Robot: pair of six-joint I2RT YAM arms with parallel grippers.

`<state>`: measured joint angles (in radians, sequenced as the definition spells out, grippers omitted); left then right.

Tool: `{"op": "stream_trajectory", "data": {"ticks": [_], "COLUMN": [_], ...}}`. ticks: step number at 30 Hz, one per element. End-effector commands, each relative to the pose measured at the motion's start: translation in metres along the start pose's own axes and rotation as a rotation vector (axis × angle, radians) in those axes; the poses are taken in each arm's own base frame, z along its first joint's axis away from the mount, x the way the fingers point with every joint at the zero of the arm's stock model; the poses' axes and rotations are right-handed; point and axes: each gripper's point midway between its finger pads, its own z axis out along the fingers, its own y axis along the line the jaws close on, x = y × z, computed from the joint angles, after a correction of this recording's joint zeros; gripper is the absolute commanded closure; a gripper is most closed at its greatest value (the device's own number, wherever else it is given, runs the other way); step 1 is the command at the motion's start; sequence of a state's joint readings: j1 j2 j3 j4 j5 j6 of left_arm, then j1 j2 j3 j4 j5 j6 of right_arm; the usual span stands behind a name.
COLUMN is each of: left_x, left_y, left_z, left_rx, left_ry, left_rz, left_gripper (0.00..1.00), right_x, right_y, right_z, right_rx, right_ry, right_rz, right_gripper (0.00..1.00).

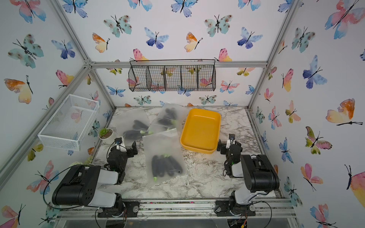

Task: Place the eggplant in a zip-top bag and seal the zipper
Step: Reset both arms

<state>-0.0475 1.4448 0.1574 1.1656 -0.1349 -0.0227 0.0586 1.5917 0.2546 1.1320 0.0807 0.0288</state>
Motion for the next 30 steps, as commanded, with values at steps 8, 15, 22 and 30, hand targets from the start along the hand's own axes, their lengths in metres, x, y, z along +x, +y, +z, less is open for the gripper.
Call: {"op": "stream_trajectory", "data": {"ticks": [8, 15, 22, 30], "left_x": [-0.018, -0.018, -0.017, -0.018], "left_y": [-0.006, -0.006, -0.006, -0.006], "left_z": [0.003, 0.002, 0.002, 0.001], "left_rx": [0.034, 0.035, 0.034, 0.034], "left_ry": [-0.066, -0.069, -0.068, -0.07], "left_rz": [0.009, 0.007, 0.006, 0.006], "left_gripper": [0.02, 0.02, 0.02, 0.02], "right_x": [-0.019, -0.023, -0.024, -0.021], "right_y": [0.004, 0.009, 0.019, -0.004], "right_z": [0.003, -0.004, -0.003, -0.005], "right_rx": [-0.021, -0.053, -0.121, -0.006], "right_ry": [-0.058, -0.09, -0.095, -0.086], "right_rz": [-0.009, -0.024, -0.039, 0.027], "right_gripper": [0.0, 0.0, 0.0, 0.0]}}
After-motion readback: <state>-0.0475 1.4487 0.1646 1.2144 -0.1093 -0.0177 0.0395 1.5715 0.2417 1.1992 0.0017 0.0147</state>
